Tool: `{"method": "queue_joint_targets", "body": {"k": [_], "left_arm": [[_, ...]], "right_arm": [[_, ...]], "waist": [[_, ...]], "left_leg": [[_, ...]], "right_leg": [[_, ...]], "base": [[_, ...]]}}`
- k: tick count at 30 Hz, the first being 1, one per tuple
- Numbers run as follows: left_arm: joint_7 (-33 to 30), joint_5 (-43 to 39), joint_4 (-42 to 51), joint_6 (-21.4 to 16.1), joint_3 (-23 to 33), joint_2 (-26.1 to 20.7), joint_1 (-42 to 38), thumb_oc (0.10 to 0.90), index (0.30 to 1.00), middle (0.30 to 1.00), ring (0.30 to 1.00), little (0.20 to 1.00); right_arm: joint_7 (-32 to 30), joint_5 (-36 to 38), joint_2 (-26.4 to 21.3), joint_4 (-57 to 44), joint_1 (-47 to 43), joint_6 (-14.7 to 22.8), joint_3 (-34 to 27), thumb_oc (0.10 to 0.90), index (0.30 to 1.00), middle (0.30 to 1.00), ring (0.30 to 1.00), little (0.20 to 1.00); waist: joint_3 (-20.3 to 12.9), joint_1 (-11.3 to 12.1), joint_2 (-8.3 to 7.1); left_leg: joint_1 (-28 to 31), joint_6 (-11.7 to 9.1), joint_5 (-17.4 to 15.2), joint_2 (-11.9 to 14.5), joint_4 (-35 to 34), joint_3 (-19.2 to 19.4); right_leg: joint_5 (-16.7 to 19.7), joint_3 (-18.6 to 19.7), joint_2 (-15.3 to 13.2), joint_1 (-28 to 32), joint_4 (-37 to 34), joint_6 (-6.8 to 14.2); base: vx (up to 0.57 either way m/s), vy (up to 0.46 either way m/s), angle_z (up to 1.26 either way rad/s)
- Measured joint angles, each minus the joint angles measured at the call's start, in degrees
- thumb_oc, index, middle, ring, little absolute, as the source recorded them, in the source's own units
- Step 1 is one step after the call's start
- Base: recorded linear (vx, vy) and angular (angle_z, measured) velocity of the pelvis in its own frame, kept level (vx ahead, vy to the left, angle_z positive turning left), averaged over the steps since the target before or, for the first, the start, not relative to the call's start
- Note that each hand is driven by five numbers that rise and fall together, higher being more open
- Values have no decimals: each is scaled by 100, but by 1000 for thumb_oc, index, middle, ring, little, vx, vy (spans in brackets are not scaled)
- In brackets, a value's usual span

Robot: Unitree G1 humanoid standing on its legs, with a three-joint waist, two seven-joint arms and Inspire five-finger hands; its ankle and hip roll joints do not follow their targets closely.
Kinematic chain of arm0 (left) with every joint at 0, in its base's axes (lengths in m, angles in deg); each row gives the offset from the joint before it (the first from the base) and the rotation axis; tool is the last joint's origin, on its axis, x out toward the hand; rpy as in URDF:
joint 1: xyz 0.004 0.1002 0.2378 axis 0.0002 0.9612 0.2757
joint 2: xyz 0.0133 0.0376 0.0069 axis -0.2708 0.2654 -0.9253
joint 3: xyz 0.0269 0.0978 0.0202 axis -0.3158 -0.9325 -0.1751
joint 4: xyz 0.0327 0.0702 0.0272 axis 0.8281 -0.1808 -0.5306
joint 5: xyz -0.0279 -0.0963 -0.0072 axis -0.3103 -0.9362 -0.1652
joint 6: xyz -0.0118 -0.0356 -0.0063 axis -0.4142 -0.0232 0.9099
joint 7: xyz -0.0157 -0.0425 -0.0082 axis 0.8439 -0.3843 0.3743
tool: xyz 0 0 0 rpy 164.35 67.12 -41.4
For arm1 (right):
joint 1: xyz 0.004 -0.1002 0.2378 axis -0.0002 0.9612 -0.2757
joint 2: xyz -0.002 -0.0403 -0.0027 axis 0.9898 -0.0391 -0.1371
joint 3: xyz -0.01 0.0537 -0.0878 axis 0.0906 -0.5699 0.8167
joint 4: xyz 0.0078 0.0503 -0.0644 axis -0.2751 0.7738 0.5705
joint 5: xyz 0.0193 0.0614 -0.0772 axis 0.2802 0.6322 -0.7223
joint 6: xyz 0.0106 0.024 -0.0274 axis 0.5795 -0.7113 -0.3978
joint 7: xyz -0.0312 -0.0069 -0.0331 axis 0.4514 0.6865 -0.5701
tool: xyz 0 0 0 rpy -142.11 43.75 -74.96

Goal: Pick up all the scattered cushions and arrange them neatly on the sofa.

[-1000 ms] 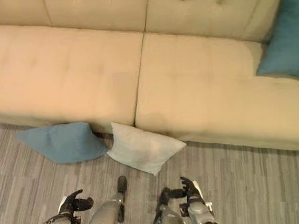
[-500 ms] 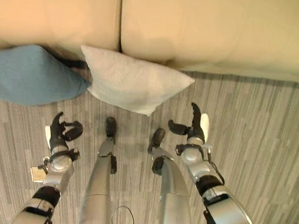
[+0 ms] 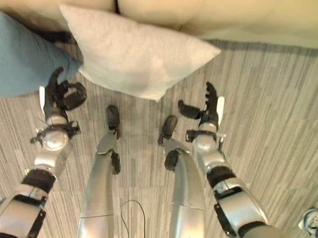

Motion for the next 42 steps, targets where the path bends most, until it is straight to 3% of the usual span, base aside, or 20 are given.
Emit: {"method": "queue_joint_targets", "body": {"k": [5, 14, 21, 33, 34, 35, 36, 42], "left_arm": [[-298, 460, -46, 51, -208, -204, -532, 800, 900, 900, 900, 900], [-315, 614, -80, 269, -870, -526, -1647, 800, 900, 900, 900, 900], [-401, 666, 21, 340, -1037, -564, -1843, 800, 900, 900, 900, 900], [-645, 644, 113, 296, -1059, -234, -2145, 800, 900, 900, 900, 900], [-663, 645, 177, 296, -1045, -253, -2141, 725, 787, 787, 787, 787], [-674, 644, 177, 296, -1046, -254, -2140, 400, 300, 300, 300, 300], [-678, 644, 177, 296, -1037, -291, -2140, 400, 300, 300, 300, 300], [-677, 642, 247, 307, -838, -507, -2014, 400, 300, 300, 300, 300]], "right_arm": [[72, 211, -106, -7, -457, 109, 114, 800, 900, 900, 900, 900], [376, 445, -239, -13, -835, 241, 367, 800, 900, 900, 900, 900], [488, 446, -512, -7, -1144, 266, 490, 800, 900, 900, 900, 900], [214, 649, -609, -22, -1977, 202, 1102, 800, 900, 900, 900, 900], [221, 646, -756, -96, -1980, 203, 1320, 800, 900, 900, 900, 900], [220, 648, -708, -95, -2005, 202, 1332, 494, 441, 441, 441, 441], [216, 648, -697, -116, -2036, 188, 1352, 413, 319, 319, 319, 319], [105, 648, -726, -484, -1963, 65, 1312, 400, 300, 300, 300, 300]], "waist": [[-1, -86, -2], [-1, -238, -3], [-4, -228, -5], [-6, -136, -2], [-6, -124, -1], [-7, -114, 0], [-7, -114, 1], [-8, -117, 4]], "left_leg": [[-370, 24, 32, -28, -28, -1], [-454, 45, 31, -78, -139, -5], [-766, 44, 19, -95, 3, -1], [-1106, -9, 54, -91, -2, -1], [-1104, -53, 98, -84, -81, -17], [-1095, -56, 101, -75, -94, -26], [-1087, -71, 111, -67, -117, -28], [-956, -134, 178, -18, -281, -42]], "right_leg": [[8, -5, -21, -365, -7, 4], [9, 12, -25, -472, -62, 59], [-87, 123, -27, -832, 172, 3], [-100, 184, -20, -1249, 305, 3], [-96, 168, -10, -1267, 283, 8], [-105, 168, 7, -1267, 285, -6], [-107, 170, 21, -1267, 276, -9], [-100, 173, 82, -1200, 204, -24]], "base": [[17, 5, 0], [27, 7, 2], [5, 0, 0], [4, -36, 1], [-15, -85, 3], [-11, -91, 3], [-8, -73, 0], [-11, -36, -1]]}}
